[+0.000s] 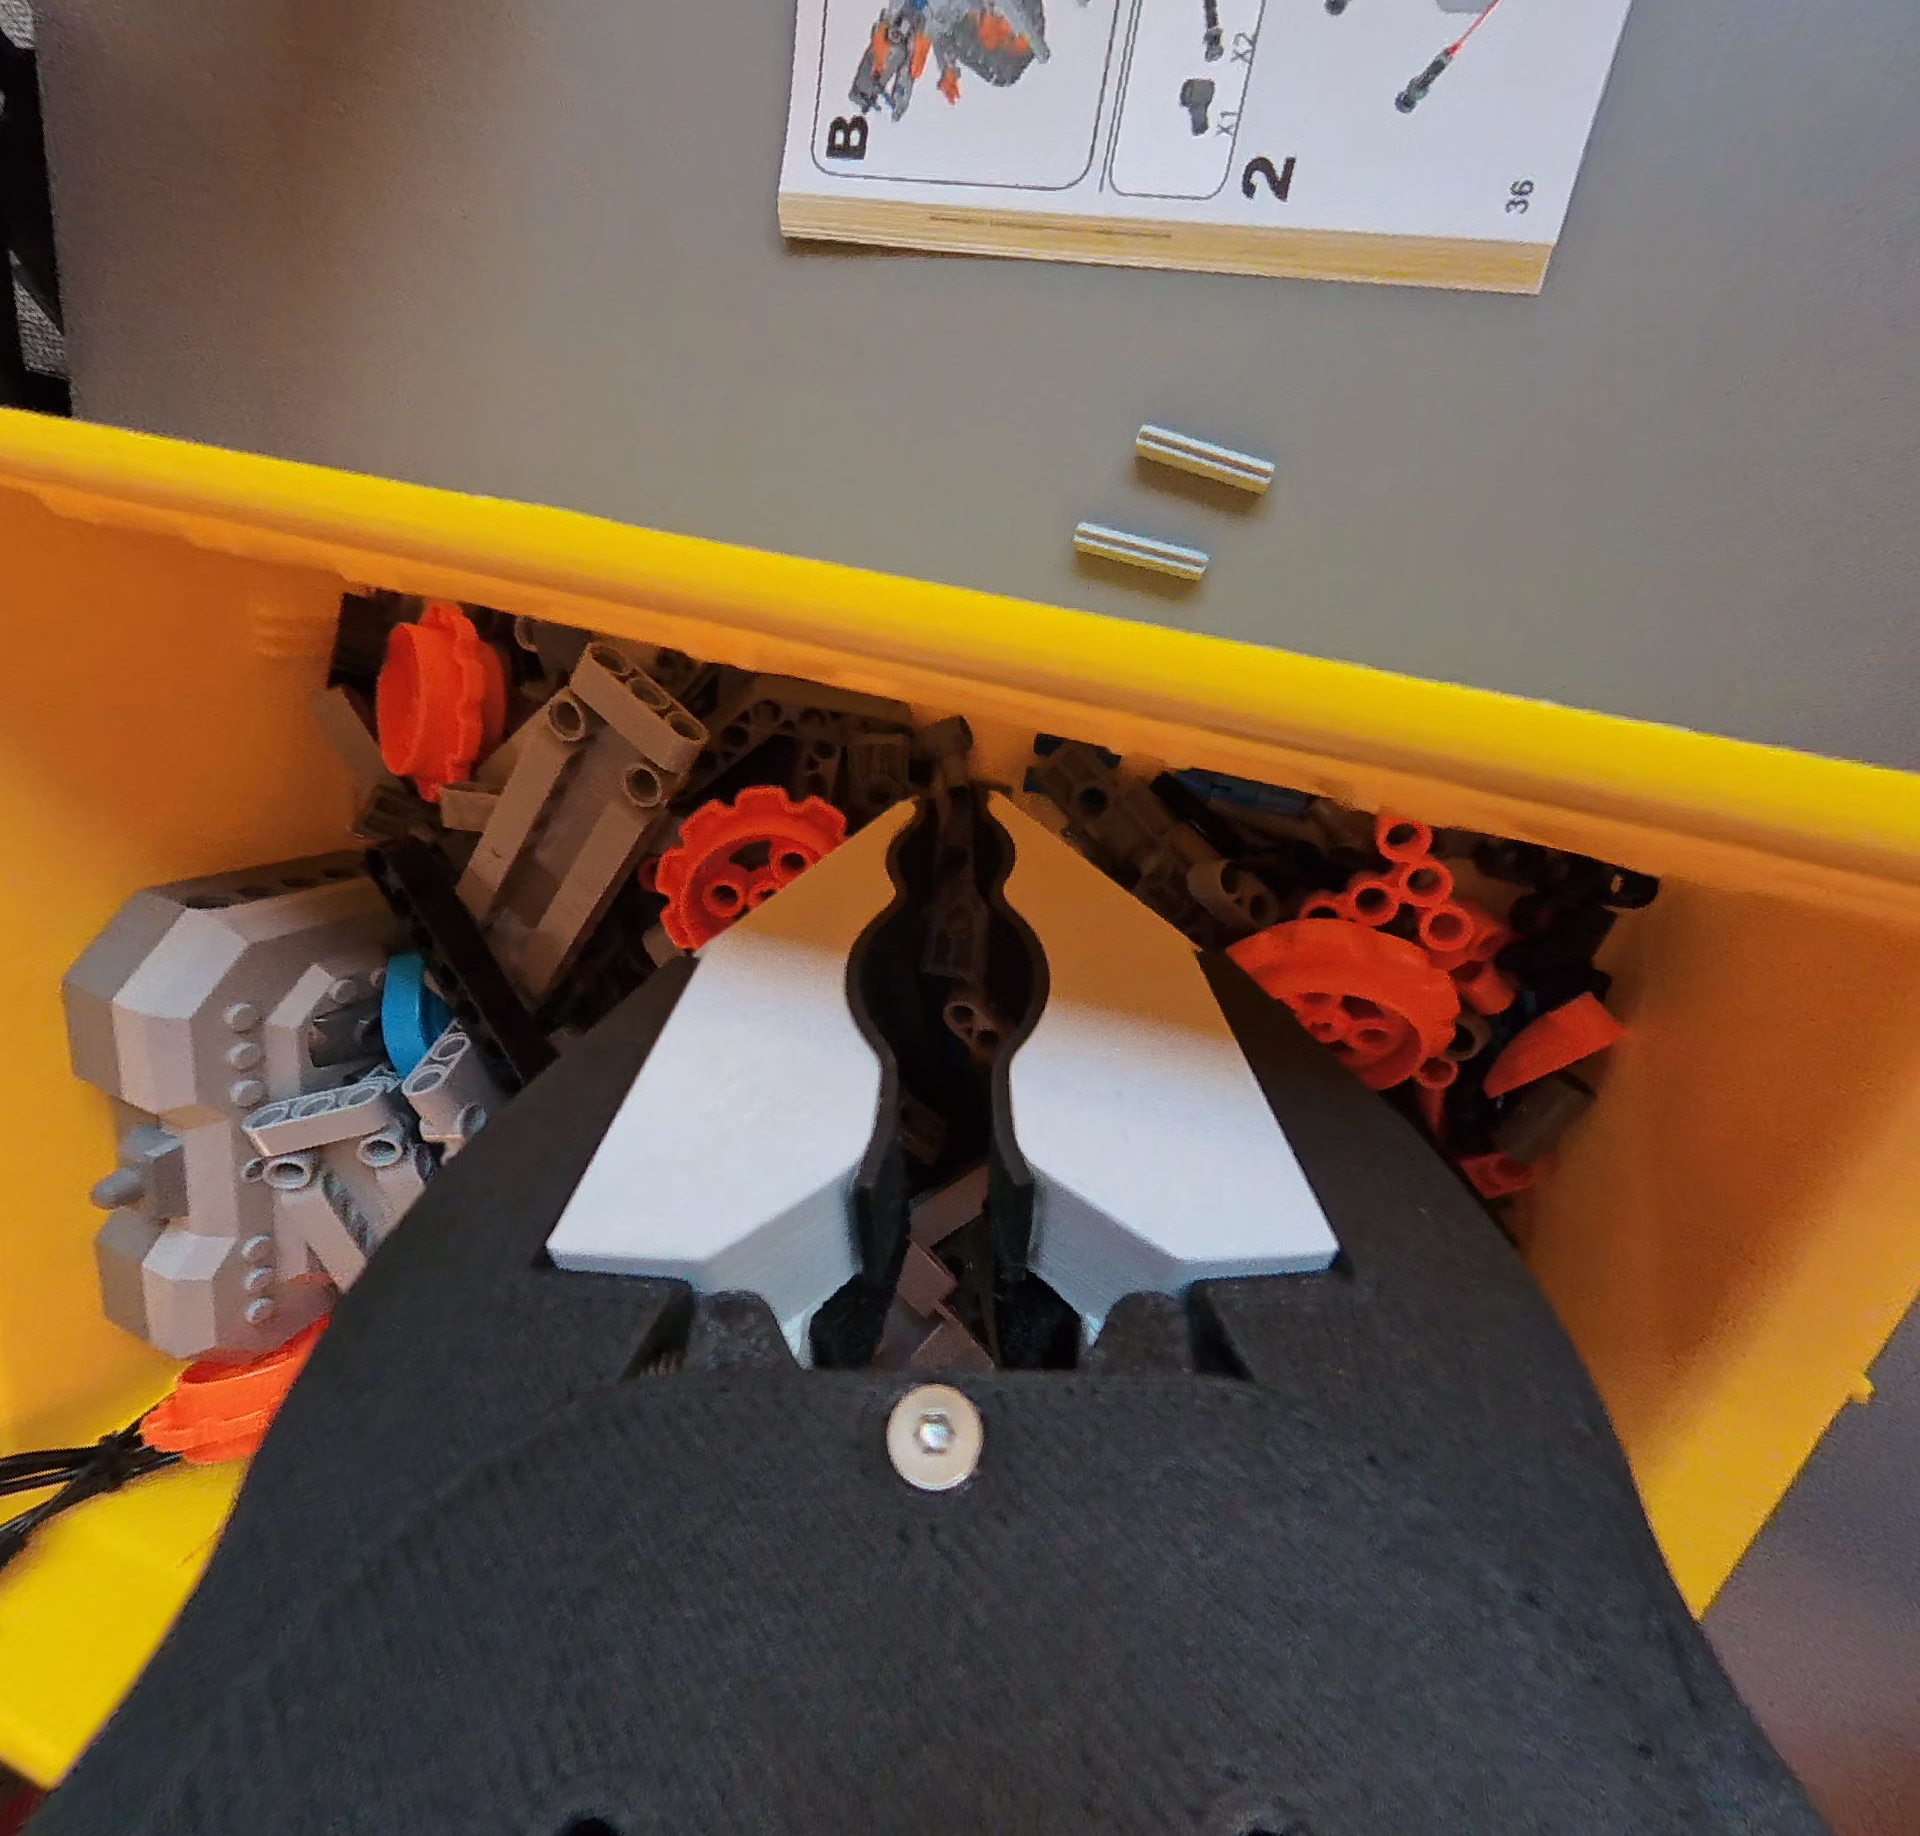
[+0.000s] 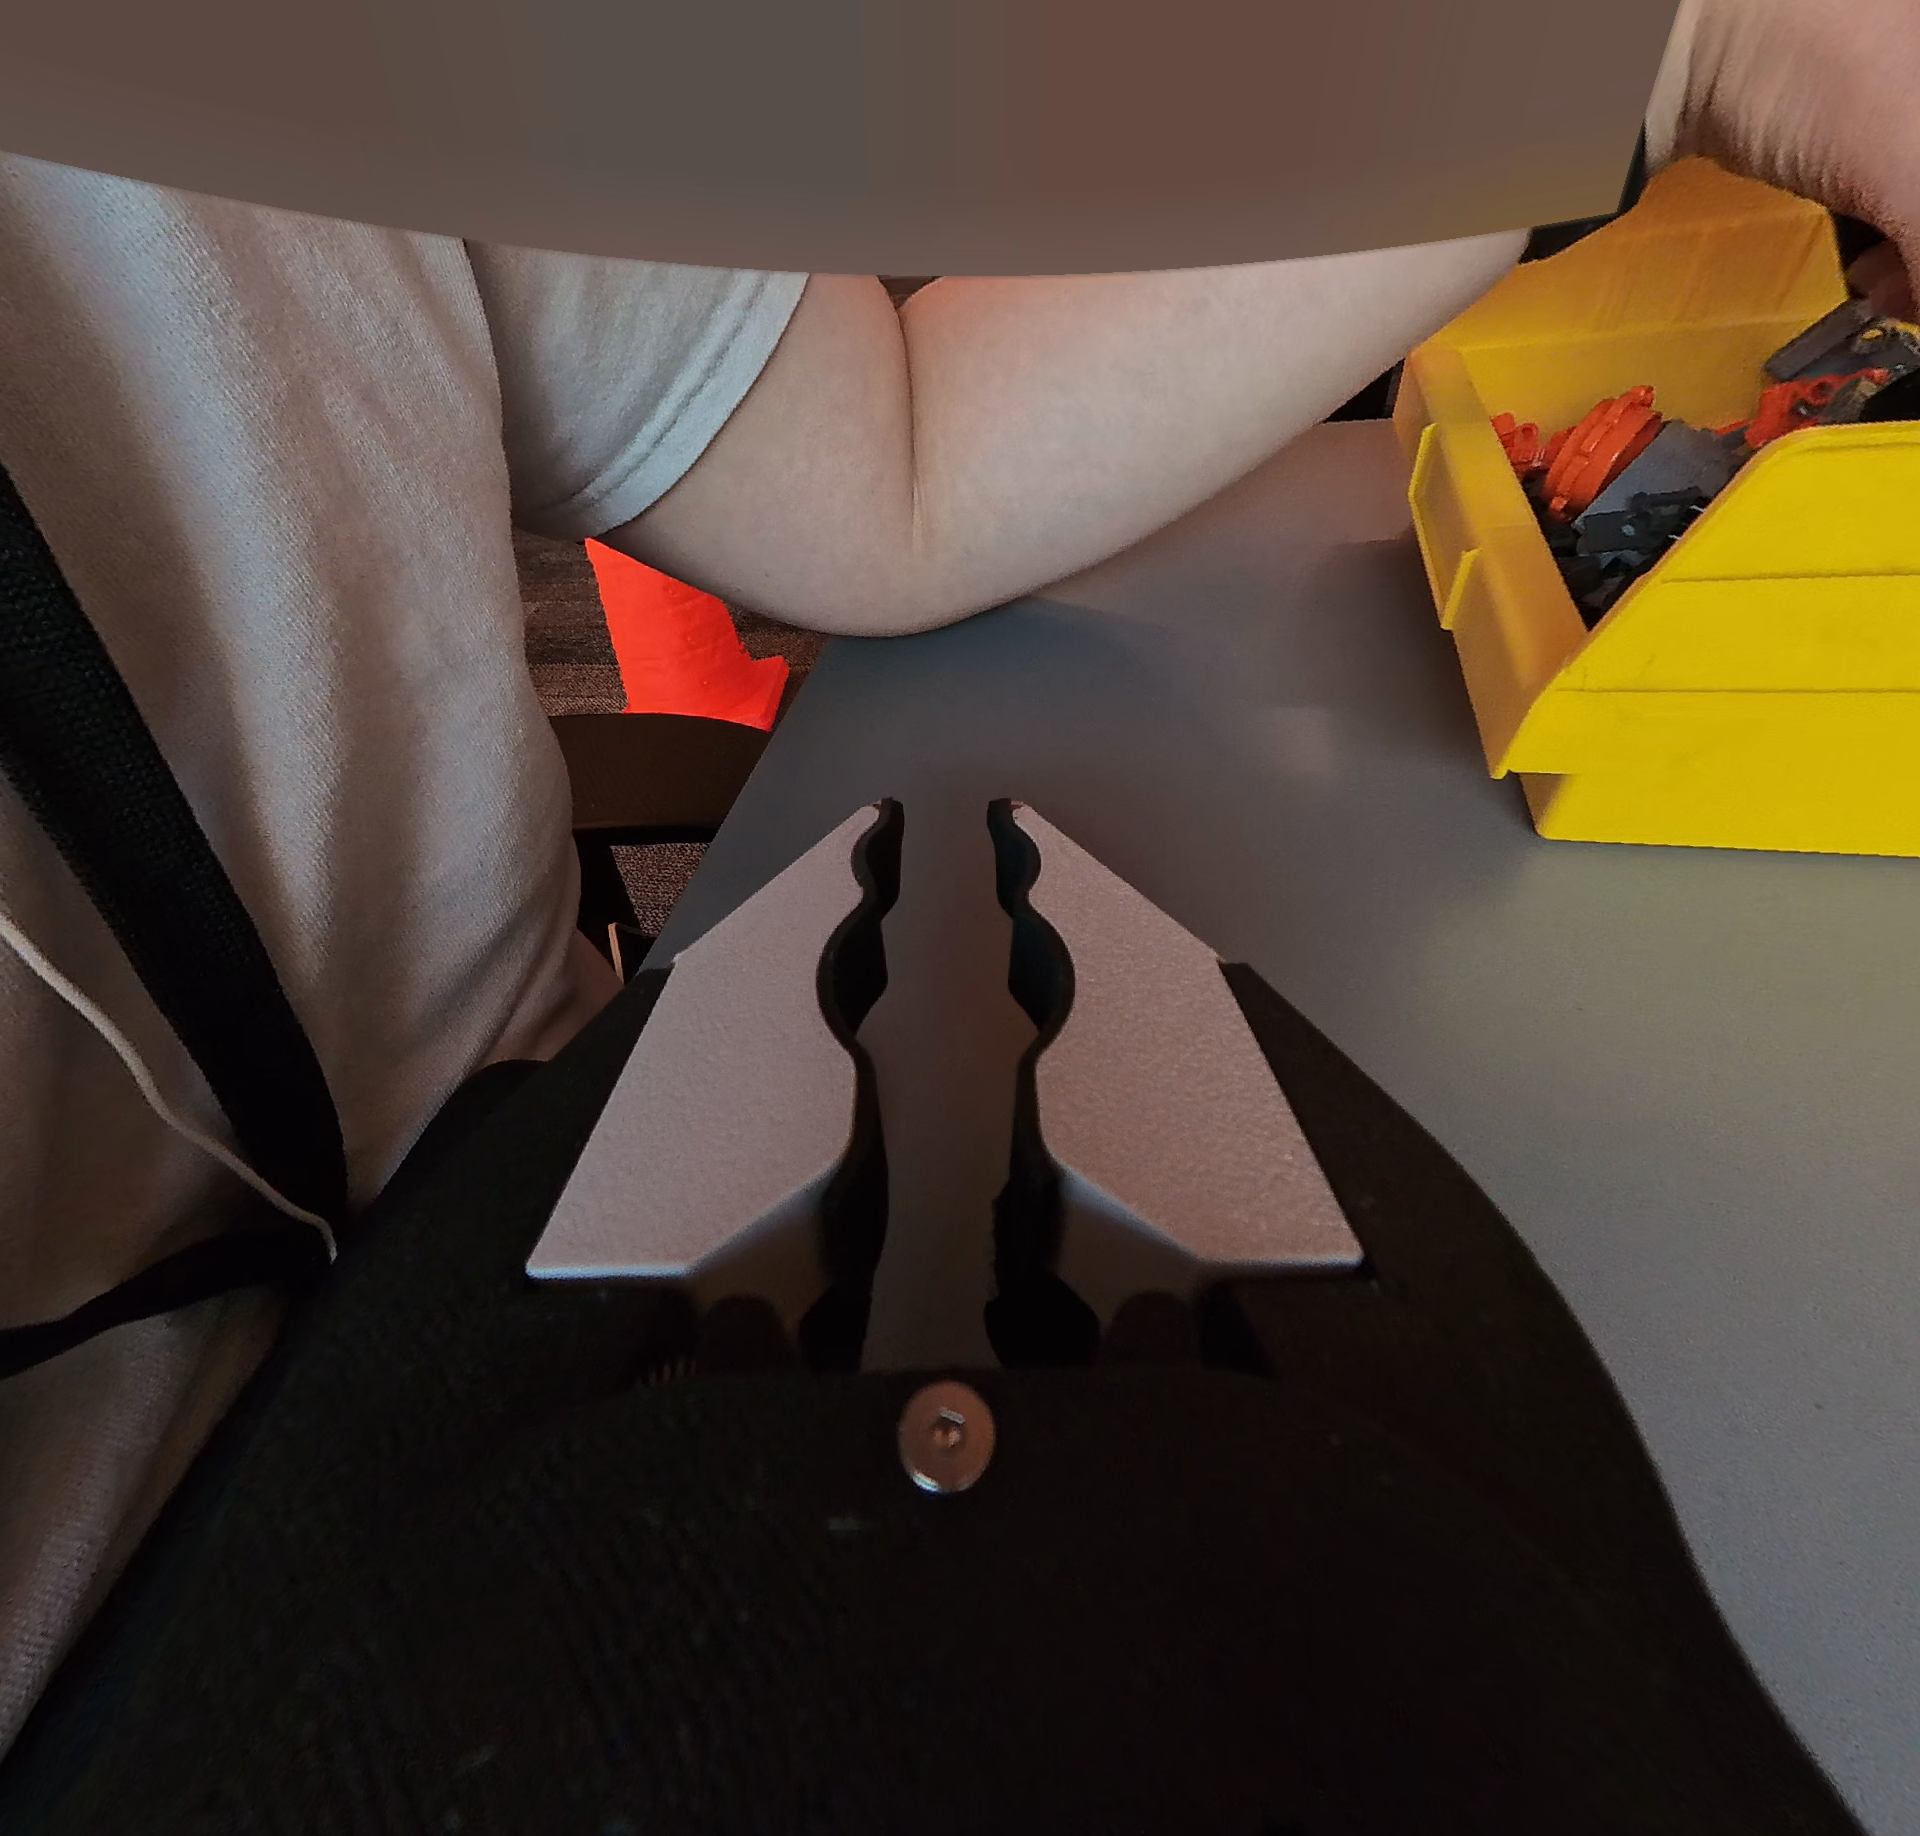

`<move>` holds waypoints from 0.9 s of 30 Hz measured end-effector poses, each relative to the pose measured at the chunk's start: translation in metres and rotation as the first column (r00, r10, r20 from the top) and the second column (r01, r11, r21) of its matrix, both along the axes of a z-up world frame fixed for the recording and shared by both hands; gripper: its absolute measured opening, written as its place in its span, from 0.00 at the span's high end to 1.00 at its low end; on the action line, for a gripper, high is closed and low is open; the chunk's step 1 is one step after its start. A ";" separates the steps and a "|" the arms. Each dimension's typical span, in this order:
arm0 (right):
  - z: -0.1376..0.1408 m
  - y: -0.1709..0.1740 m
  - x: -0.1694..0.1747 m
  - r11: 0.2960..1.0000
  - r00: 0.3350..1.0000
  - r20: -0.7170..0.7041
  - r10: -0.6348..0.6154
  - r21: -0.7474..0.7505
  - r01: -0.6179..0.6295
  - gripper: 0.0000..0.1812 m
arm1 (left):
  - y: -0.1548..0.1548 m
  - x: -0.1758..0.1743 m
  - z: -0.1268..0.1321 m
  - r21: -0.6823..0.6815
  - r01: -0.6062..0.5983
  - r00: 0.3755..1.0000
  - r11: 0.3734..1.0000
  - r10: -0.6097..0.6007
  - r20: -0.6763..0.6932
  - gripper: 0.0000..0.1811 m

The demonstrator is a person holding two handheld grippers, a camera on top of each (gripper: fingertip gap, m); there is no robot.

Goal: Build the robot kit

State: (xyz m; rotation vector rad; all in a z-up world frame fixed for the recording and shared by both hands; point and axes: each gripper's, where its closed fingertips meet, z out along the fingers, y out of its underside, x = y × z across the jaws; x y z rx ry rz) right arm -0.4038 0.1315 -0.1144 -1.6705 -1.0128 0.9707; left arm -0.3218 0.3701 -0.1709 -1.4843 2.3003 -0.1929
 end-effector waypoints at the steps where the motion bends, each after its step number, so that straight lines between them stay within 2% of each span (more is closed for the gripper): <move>1: 0.000 0.000 0.000 1.000 1.000 0.000 0.001 0.000 -0.001 0.91 | 0.000 0.001 0.000 -0.012 -0.009 1.000 1.000 0.009 0.005 0.97; 6: 0.000 0.000 0.000 1.000 1.000 -0.001 0.002 -0.001 -0.002 0.91 | 0.004 0.003 0.000 -0.030 -0.046 0.999 0.998 0.047 0.020 0.92; 12: 0.000 0.000 0.000 1.000 1.000 -0.001 0.002 -0.007 -0.002 0.91 | -0.001 0.007 -0.002 -0.031 -0.021 1.000 0.999 0.022 0.020 0.96; 20: -0.001 -0.001 0.000 1.000 1.000 0.004 0.005 -0.005 -0.005 0.91 | 0.003 0.004 -0.001 -0.061 -0.069 0.998 0.996 0.070 0.007 0.98; 27: -0.001 -0.001 -0.001 1.000 1.000 0.004 0.009 -0.008 -0.009 0.91 | 0.004 -0.002 0.016 -0.091 -0.083 0.994 0.992 0.089 0.057 0.98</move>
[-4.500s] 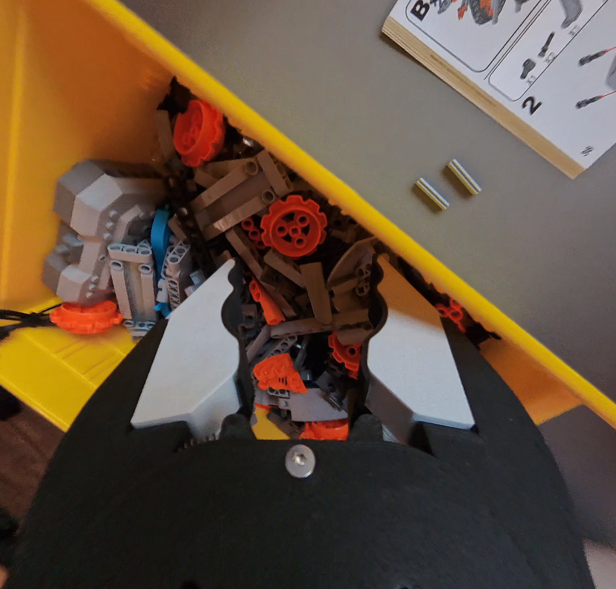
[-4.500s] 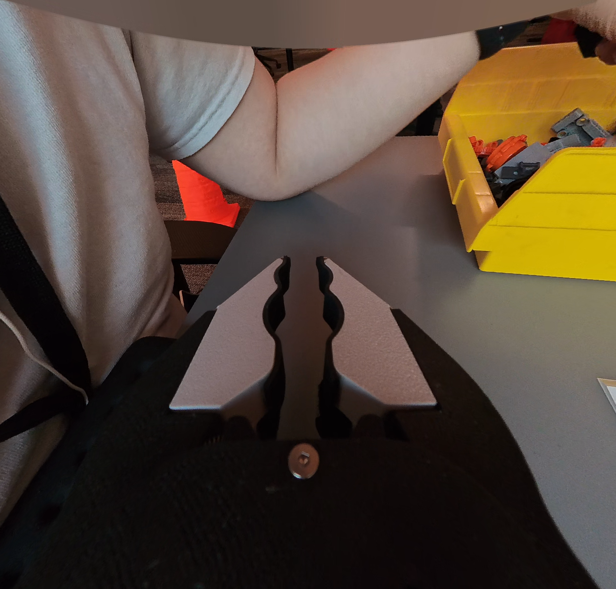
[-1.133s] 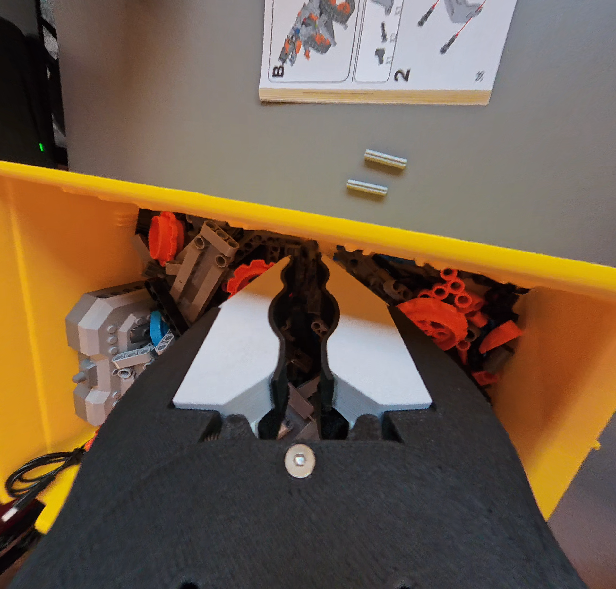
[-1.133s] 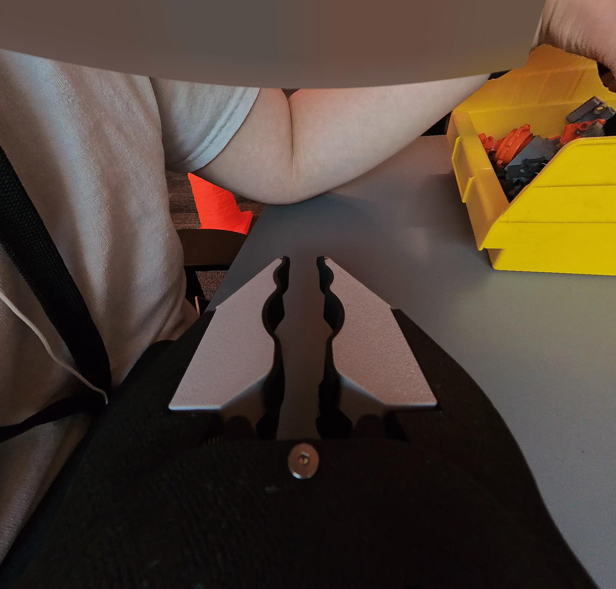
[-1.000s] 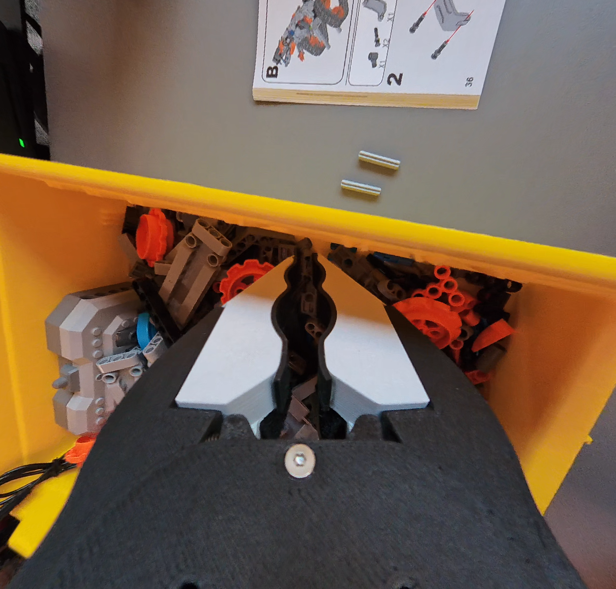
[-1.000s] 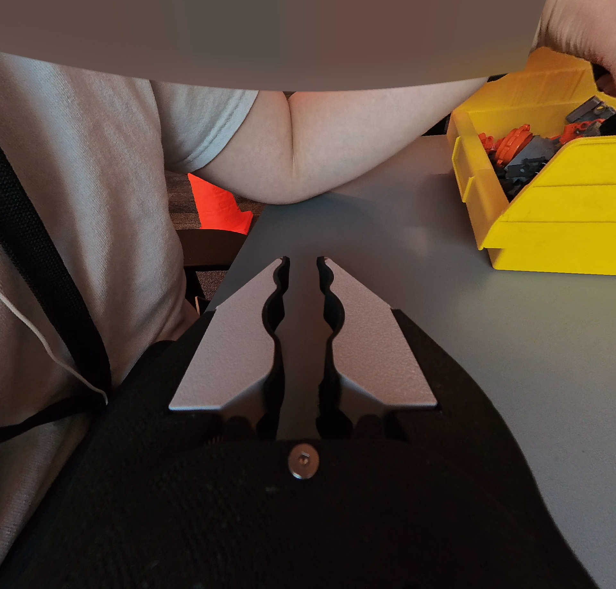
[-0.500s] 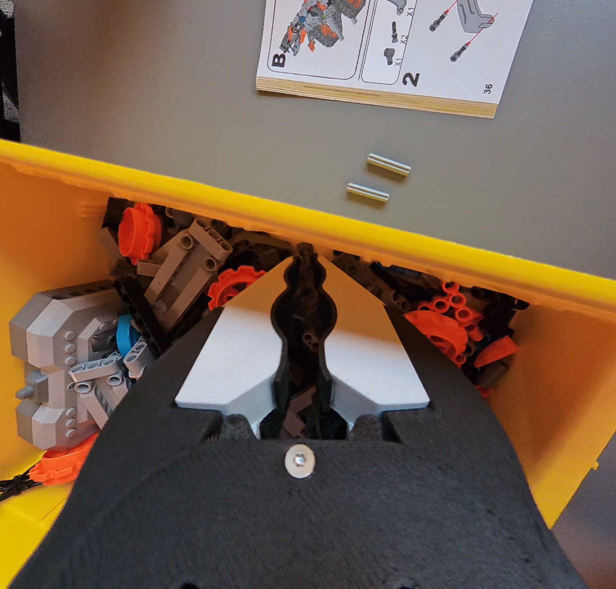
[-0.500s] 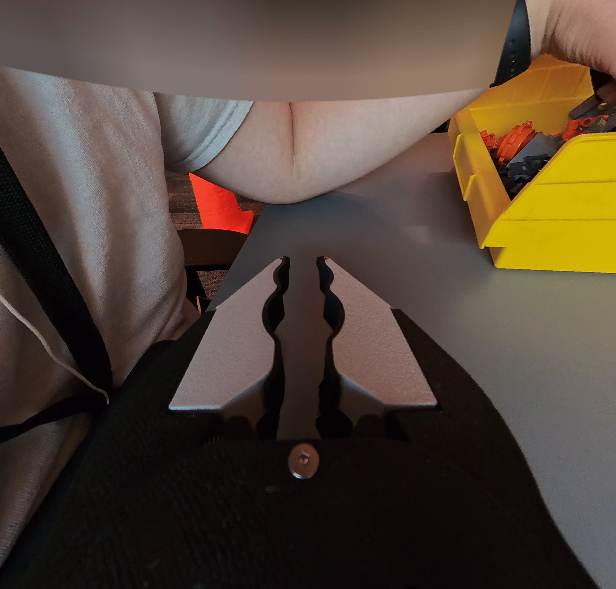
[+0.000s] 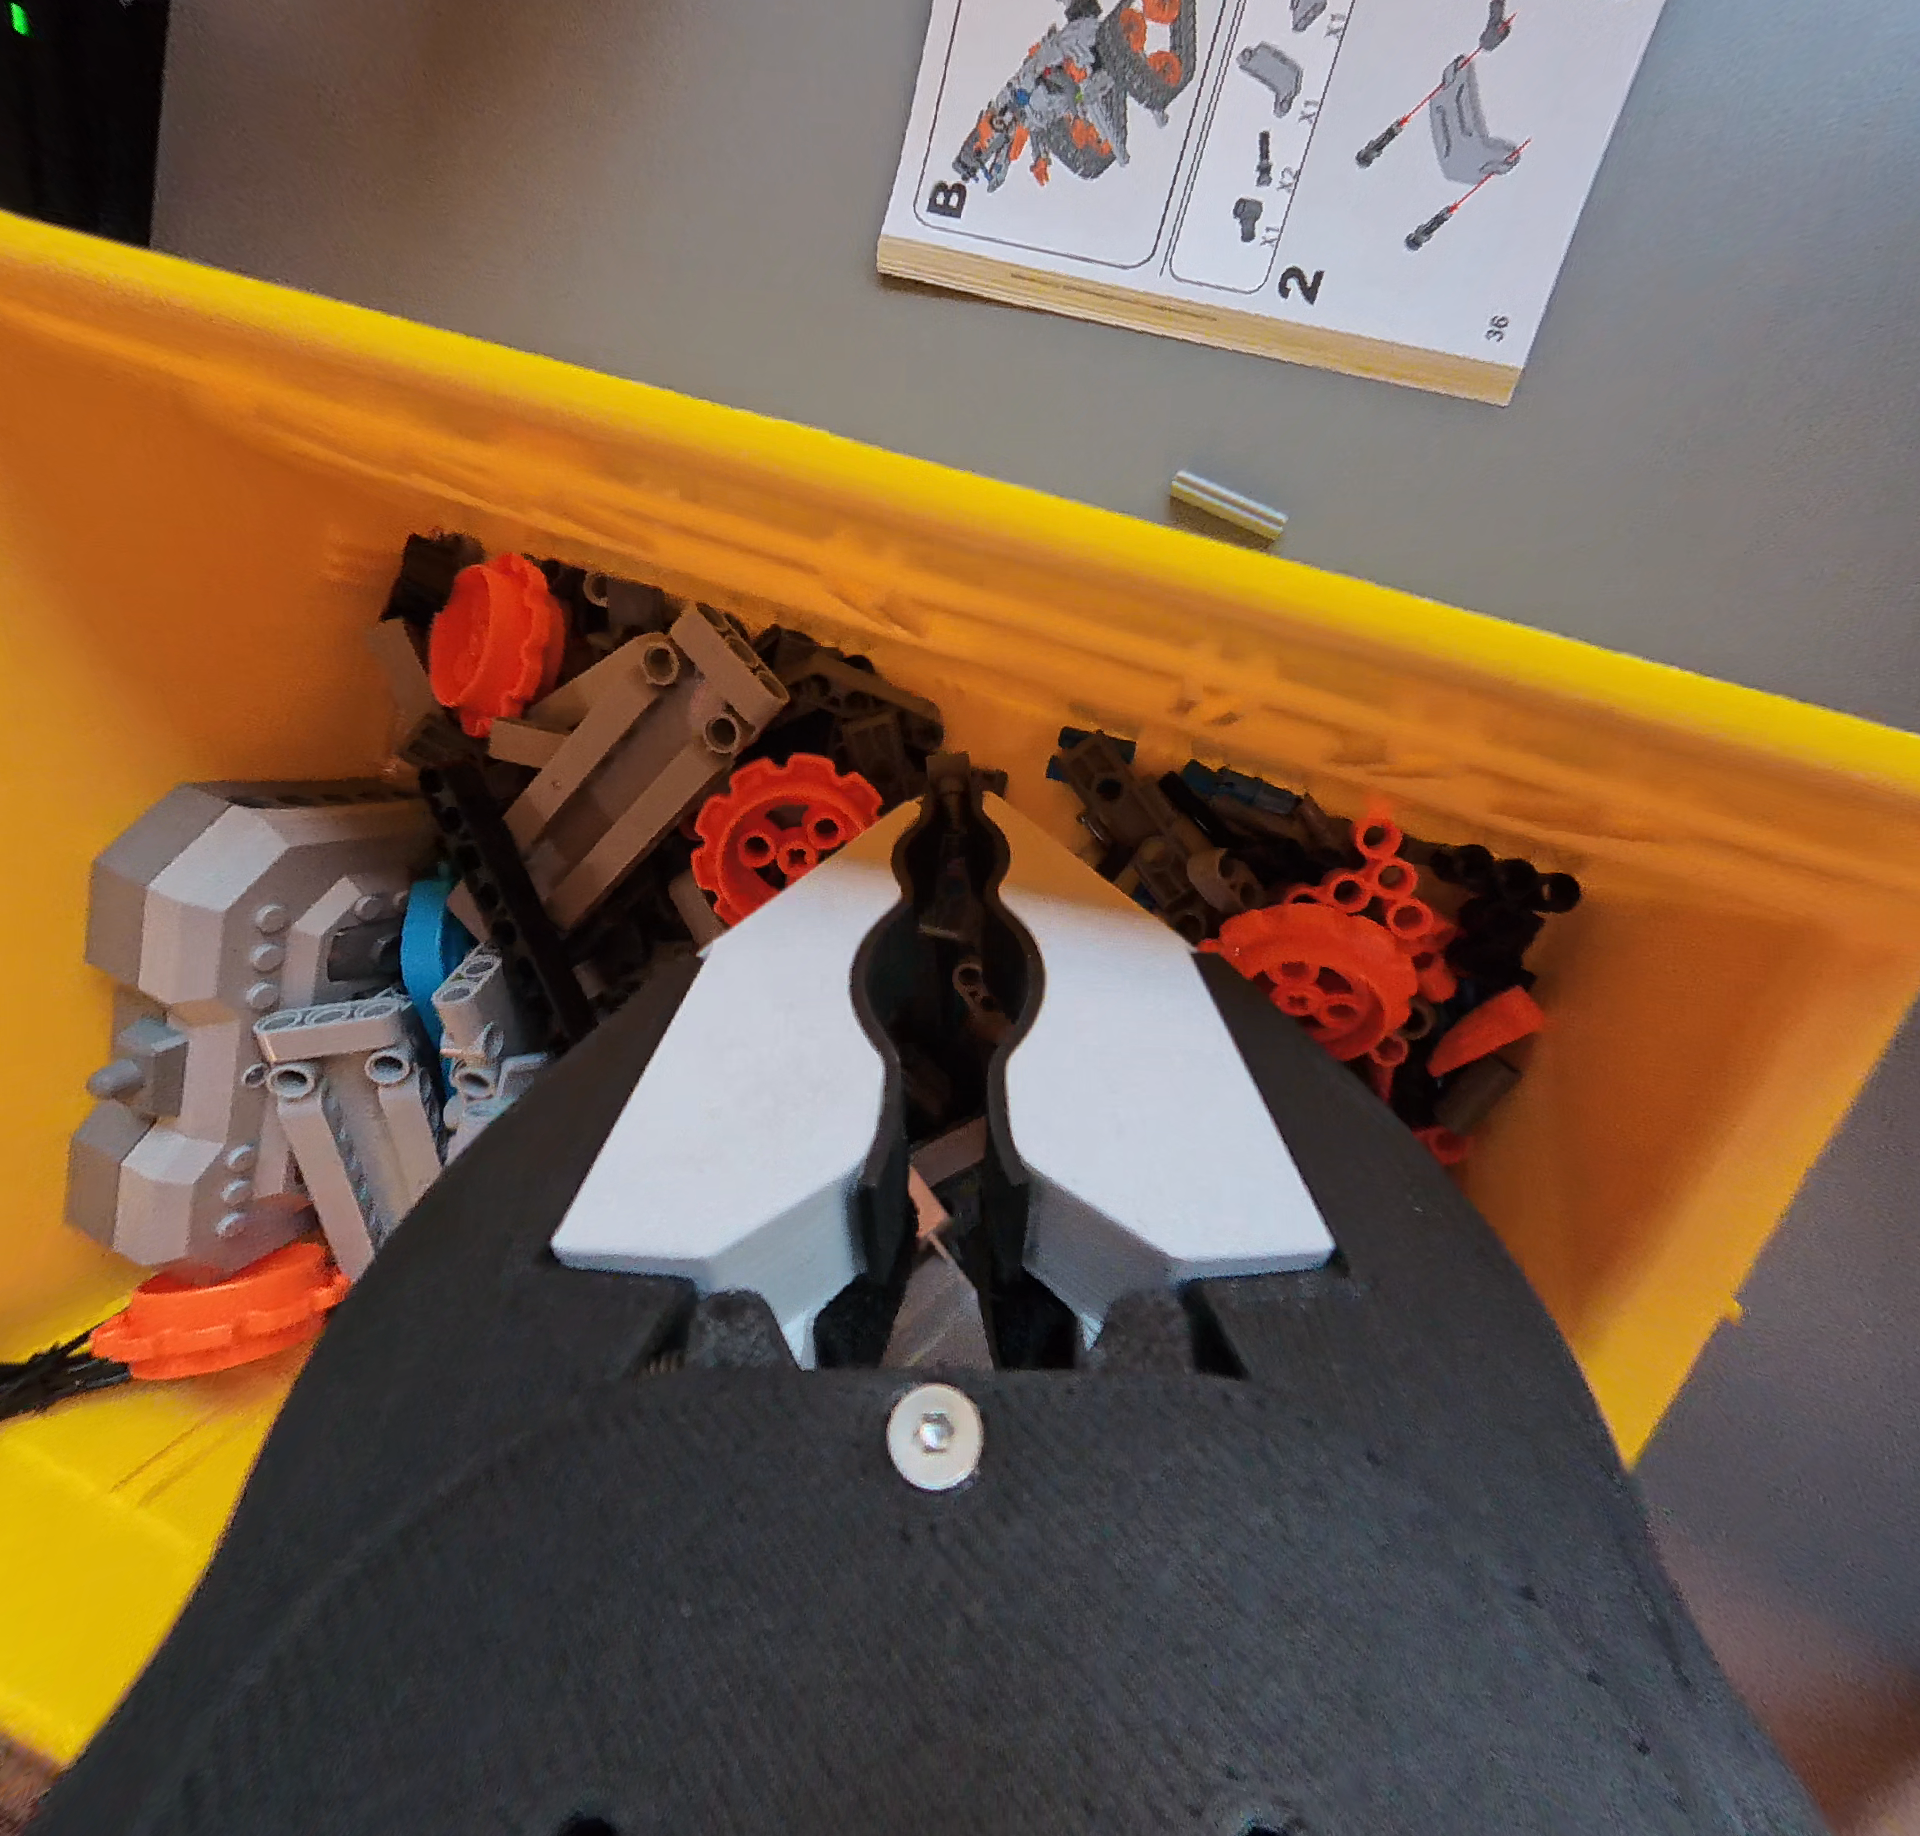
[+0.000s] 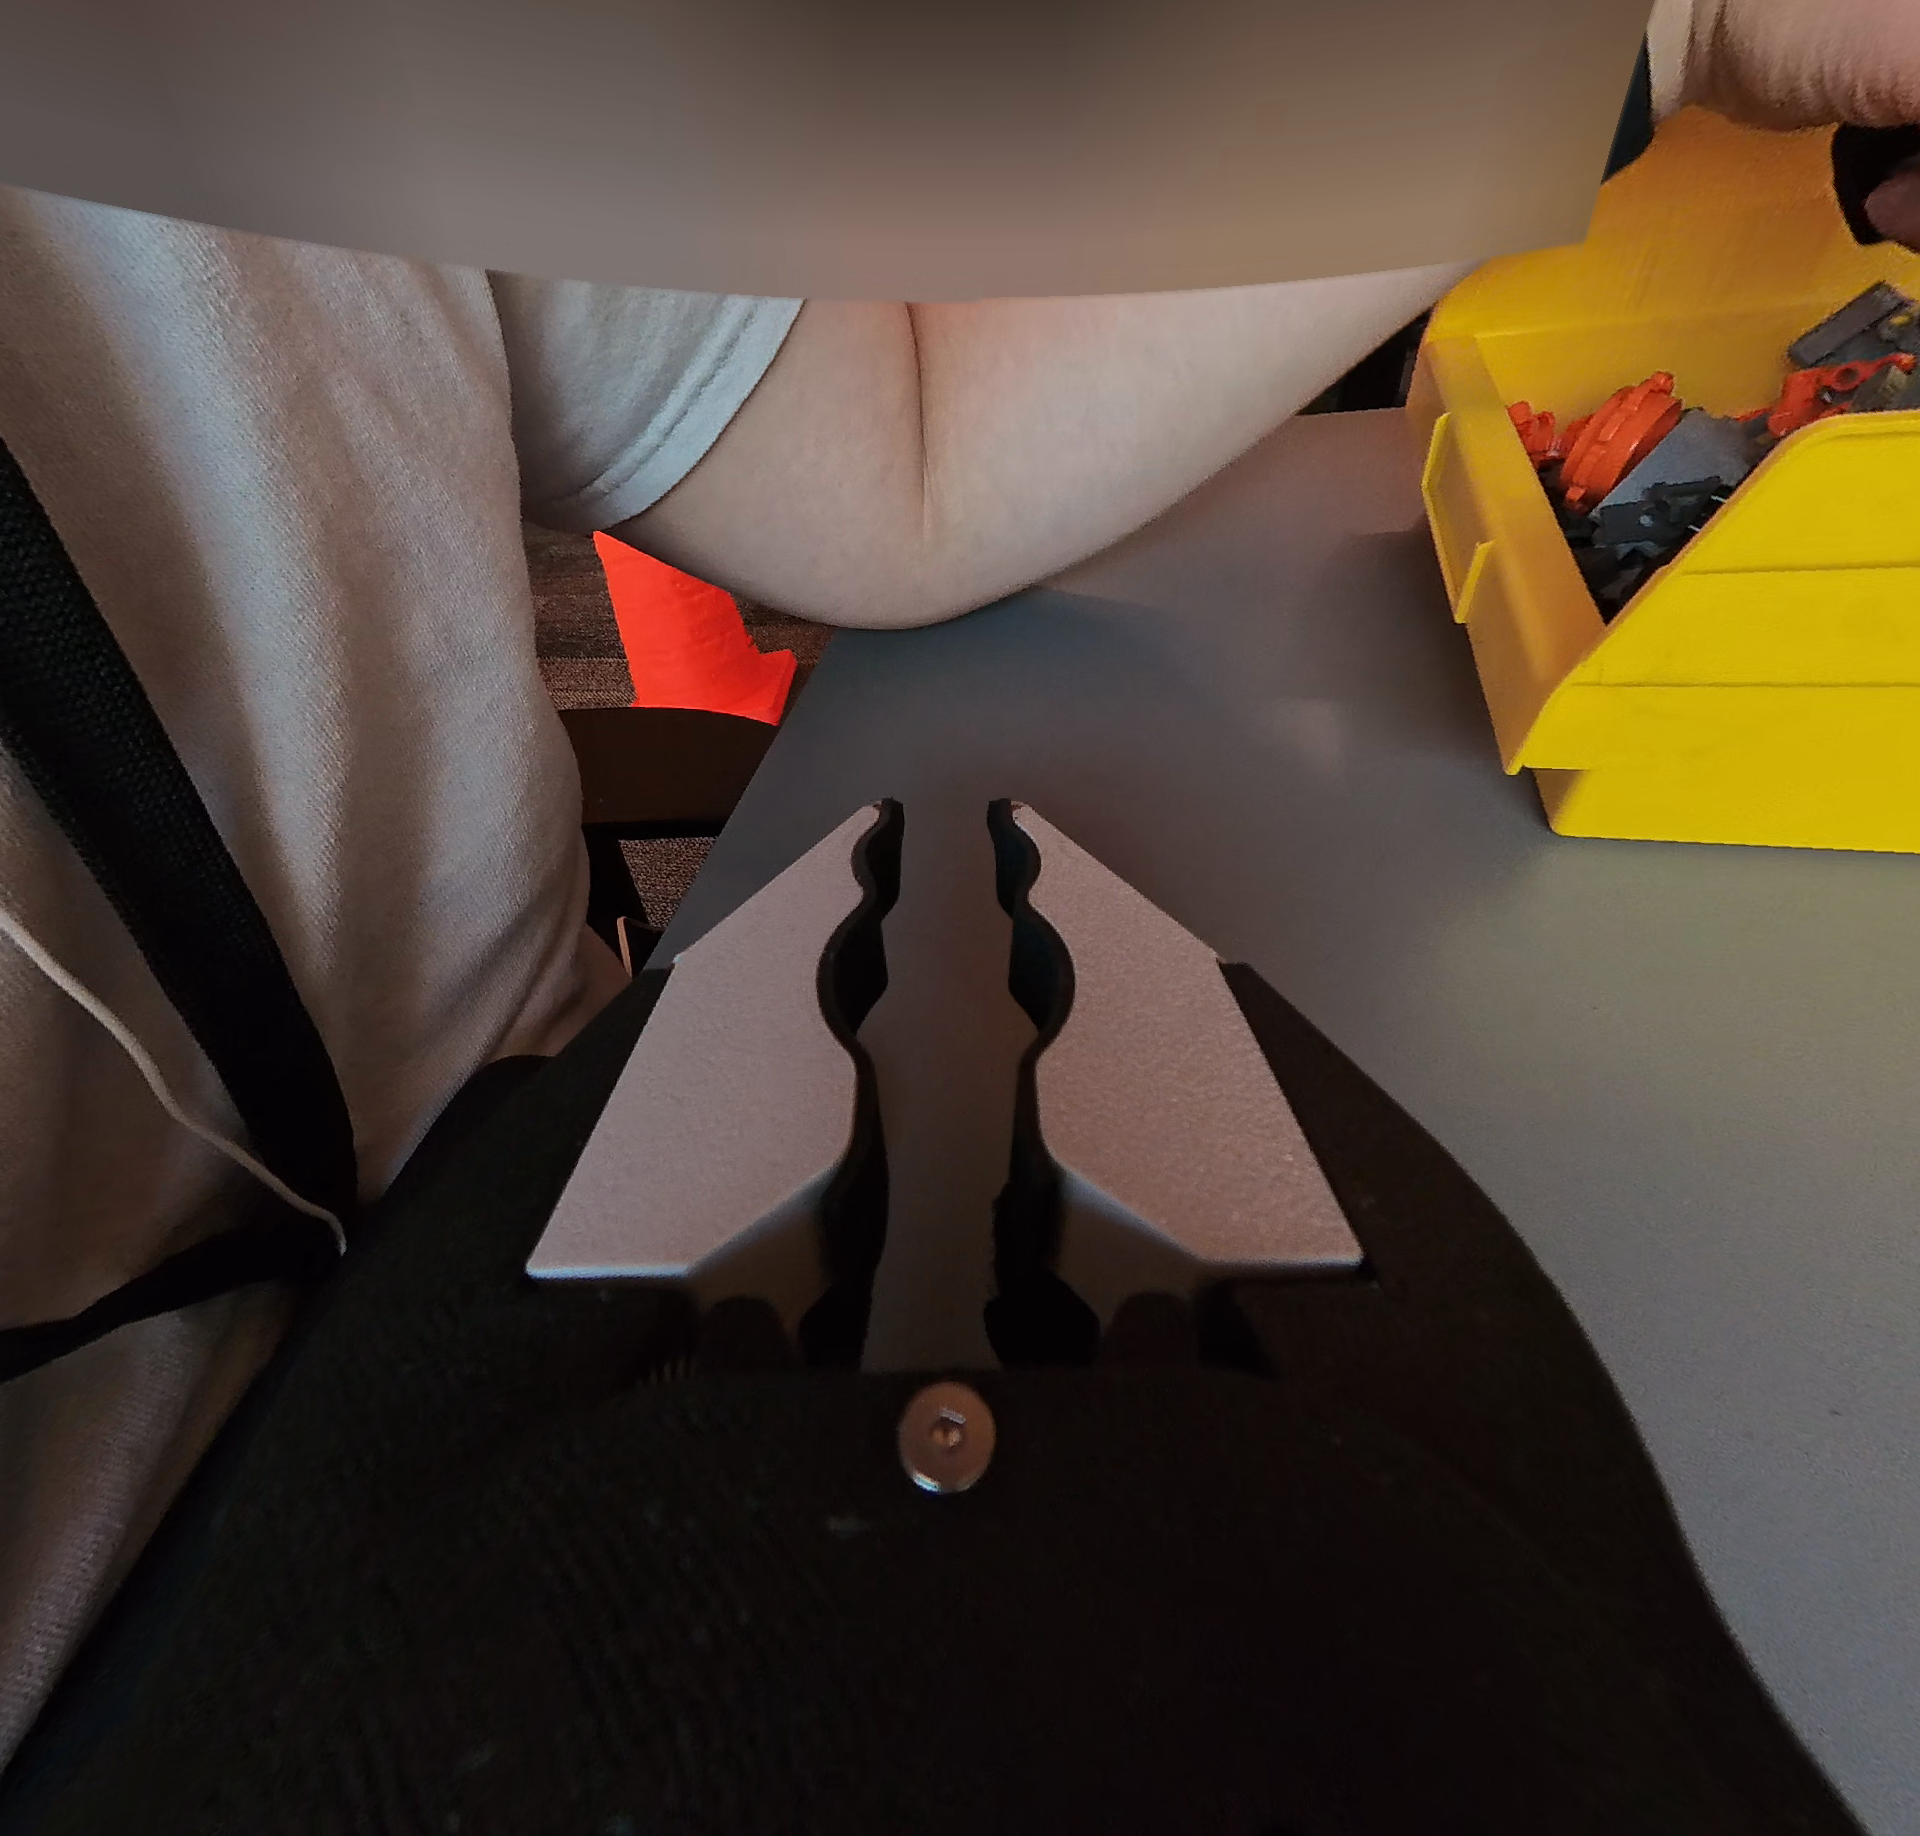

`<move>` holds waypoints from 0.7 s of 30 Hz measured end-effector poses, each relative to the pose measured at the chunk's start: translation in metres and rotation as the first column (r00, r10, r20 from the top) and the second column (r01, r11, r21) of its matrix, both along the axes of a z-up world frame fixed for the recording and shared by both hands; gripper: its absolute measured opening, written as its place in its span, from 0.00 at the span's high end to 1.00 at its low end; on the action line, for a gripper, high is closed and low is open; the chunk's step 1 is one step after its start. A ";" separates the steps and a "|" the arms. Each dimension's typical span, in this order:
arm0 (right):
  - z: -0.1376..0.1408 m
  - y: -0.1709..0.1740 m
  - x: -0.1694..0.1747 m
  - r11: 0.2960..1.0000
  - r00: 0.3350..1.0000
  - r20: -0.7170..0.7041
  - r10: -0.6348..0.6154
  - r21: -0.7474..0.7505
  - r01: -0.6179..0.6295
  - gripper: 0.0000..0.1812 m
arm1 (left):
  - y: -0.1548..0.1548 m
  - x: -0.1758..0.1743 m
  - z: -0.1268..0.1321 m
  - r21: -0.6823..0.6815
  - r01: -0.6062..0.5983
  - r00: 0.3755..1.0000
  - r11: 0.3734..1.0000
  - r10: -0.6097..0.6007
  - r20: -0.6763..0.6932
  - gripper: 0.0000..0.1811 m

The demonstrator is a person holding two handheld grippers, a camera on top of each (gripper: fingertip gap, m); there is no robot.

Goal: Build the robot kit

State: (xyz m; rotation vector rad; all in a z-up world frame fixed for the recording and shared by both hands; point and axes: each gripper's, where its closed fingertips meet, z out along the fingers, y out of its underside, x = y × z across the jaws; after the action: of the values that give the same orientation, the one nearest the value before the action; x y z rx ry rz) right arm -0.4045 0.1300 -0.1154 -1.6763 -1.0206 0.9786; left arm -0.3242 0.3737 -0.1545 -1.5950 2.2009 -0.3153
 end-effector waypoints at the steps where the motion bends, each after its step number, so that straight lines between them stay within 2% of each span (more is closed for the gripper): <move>1: 0.000 0.000 0.000 1.000 1.000 0.001 0.000 0.000 0.000 0.91 | 0.000 -0.001 0.004 0.000 -0.002 1.000 1.000 0.002 0.012 0.98; 4: -0.001 0.000 0.000 1.000 1.000 0.003 0.004 -0.002 -0.004 0.91 | -0.002 -0.004 0.024 -0.013 -0.004 0.997 1.000 0.005 0.074 0.98; 7: -0.001 -0.001 -0.001 1.000 1.000 0.004 0.009 -0.001 -0.009 0.91 | -0.016 -0.002 0.063 -0.051 0.032 0.976 0.998 -0.020 0.217 0.98; 11: 0.001 -0.009 -0.006 0.998 0.998 -0.003 0.058 0.005 -0.058 0.91 | -0.073 0.008 0.132 -0.074 0.219 0.882 0.973 -0.165 0.441 0.98; 13: 0.003 -0.017 -0.010 0.995 0.995 -0.015 0.102 0.020 -0.102 0.91 | -0.103 0.017 0.145 -0.023 0.294 0.849 0.956 -0.250 0.466 0.98; 15: 0.007 -0.025 -0.014 0.990 0.989 -0.032 0.141 0.031 -0.140 0.91 | -0.118 0.028 0.134 0.032 0.303 0.874 0.952 -0.291 0.389 0.98; 18: 0.008 -0.033 -0.018 0.982 0.983 -0.022 0.182 0.062 -0.181 0.90 | -0.130 0.043 0.098 0.043 0.274 0.938 0.961 -0.277 0.207 0.98; 21: 0.011 -0.043 -0.021 0.969 0.975 -0.006 0.224 0.112 -0.222 0.90 | -0.150 0.056 0.065 0.022 0.315 0.946 0.949 -0.315 0.072 0.98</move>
State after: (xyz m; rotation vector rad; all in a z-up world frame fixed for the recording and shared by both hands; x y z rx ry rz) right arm -0.4255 0.0875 -0.1049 -1.4817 -1.2483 1.0593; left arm -0.2685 0.2240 -0.0899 -1.1999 2.3915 -0.4468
